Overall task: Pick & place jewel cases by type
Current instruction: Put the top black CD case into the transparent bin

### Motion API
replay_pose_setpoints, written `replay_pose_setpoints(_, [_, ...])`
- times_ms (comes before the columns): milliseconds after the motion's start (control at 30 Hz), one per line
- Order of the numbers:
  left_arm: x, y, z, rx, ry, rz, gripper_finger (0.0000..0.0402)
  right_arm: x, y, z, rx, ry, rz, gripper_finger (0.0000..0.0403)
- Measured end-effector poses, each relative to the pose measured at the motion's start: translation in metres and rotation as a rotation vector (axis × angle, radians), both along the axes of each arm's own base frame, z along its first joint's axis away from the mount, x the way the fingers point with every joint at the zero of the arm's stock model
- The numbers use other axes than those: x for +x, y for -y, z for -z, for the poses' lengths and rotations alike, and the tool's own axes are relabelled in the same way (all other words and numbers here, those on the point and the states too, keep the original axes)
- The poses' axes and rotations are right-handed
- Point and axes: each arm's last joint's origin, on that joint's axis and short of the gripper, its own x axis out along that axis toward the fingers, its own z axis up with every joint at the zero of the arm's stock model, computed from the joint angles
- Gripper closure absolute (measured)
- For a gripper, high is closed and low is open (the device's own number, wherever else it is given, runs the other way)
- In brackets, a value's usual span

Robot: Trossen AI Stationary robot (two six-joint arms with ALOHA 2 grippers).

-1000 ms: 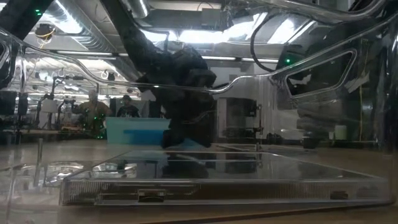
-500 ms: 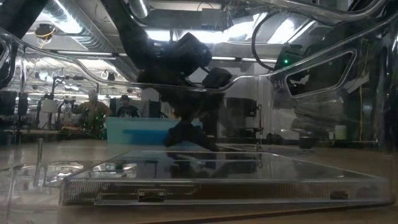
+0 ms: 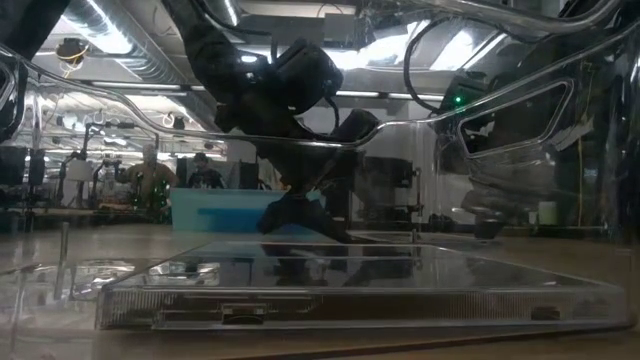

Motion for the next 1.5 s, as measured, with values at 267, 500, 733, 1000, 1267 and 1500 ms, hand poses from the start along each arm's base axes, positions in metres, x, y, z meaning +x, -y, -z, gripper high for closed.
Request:
replay_pose_setpoints(267, [0.005,-0.001,-0.003,0.080,0.038,-0.017,0.0176,0.001,0.000,0.004,0.013,-0.014,-0.010,0.0395])
replay_pose_setpoints(500, [0.004,-0.002,-0.013,0.150,0.054,-0.045,0.0176,0.001,0.000,0.004,0.008,-0.010,-0.023,0.0395])
replay_pose_setpoints(733, [0.003,-0.004,-0.034,0.213,0.110,-0.077,0.0176,0.001,0.004,0.004,0.008,-0.008,-0.013,0.0395])
replay_pose_setpoints(1000, [0.006,-0.003,-0.043,0.205,0.102,-0.012,0.0176,0.000,0.005,0.004,0.020,-0.006,-0.008,0.0395])
replay_pose_setpoints(1267, [0.021,-0.013,-0.084,0.350,0.140,0.106,0.0176,0.000,0.005,0.004,0.021,-0.006,-0.007,0.0395])
replay_pose_setpoints(1500, [0.021,-0.019,-0.082,0.370,0.076,0.149,0.0176,0.001,0.006,0.004,0.018,-0.001,-0.006,0.0395])
